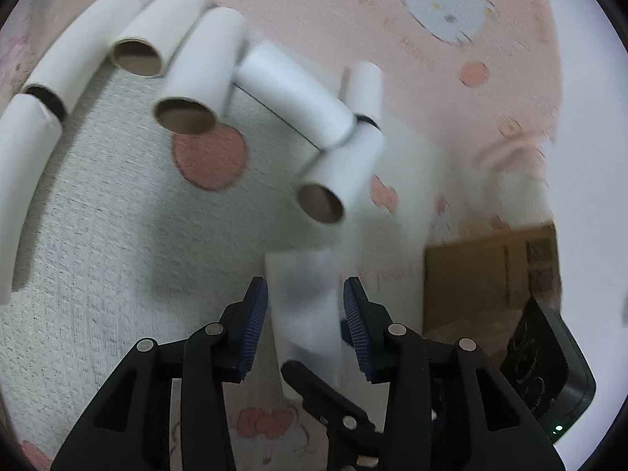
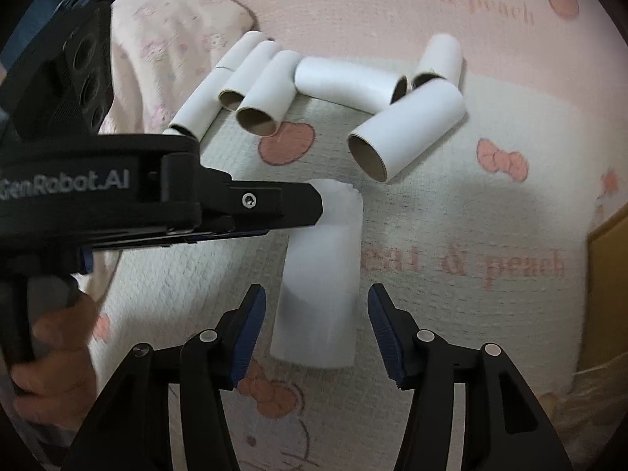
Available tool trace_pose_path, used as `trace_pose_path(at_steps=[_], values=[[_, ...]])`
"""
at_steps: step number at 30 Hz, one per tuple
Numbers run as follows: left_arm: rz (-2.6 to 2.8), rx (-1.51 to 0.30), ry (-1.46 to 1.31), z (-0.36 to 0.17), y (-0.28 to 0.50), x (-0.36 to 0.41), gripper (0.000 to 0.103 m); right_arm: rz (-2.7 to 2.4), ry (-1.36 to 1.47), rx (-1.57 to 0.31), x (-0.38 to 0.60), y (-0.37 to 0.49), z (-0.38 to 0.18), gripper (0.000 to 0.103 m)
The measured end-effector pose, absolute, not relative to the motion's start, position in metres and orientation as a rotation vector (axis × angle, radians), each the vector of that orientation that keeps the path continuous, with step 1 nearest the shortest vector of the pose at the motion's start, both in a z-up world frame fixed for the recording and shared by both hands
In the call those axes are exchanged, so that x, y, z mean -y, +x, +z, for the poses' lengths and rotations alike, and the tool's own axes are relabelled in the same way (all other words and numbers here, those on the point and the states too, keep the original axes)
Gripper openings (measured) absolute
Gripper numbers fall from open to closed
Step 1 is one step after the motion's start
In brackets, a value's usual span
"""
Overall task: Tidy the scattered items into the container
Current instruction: 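Straddle a standing white tube with the right gripper and close on it, then lift the white tube and carry it over the cardboard box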
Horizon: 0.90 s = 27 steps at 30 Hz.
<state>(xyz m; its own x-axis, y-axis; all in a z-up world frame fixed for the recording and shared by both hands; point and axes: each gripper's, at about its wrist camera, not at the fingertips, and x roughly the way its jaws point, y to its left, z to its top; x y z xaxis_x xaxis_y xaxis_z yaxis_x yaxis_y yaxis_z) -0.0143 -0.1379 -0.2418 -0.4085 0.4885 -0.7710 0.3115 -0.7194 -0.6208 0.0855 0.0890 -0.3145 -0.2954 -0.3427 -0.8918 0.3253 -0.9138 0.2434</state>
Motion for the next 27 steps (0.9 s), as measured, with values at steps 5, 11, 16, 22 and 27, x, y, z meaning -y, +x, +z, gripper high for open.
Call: trace_pose_path(at_steps=[5,11,16,22,27], values=[[2.188,1.208,-1.683,-0.257,-0.020,0.138,0.041,-2.184,1.585,0.102,-0.093,0.074,-0.323,0.046],[2.234,1.115,-1.674,-0.251,-0.016,0.130,0.041,-2.129,1.613,0.148,-0.093,0.072,-0.332,0.043],[2.244,1.083,-1.663,-0.246,-0.012,0.128,0.041,-2.126,1.611,0.142,-0.092,0.072,-0.332,0.042],[2.299,1.014,-1.581,-0.223,0.009,0.119,0.041,-2.133,1.576,0.079,-0.084,0.081,-0.320,0.042],[2.392,0.854,-1.452,-0.180,0.018,0.101,0.041,-2.197,1.484,-0.049,-0.082,0.093,-0.289,0.042]])
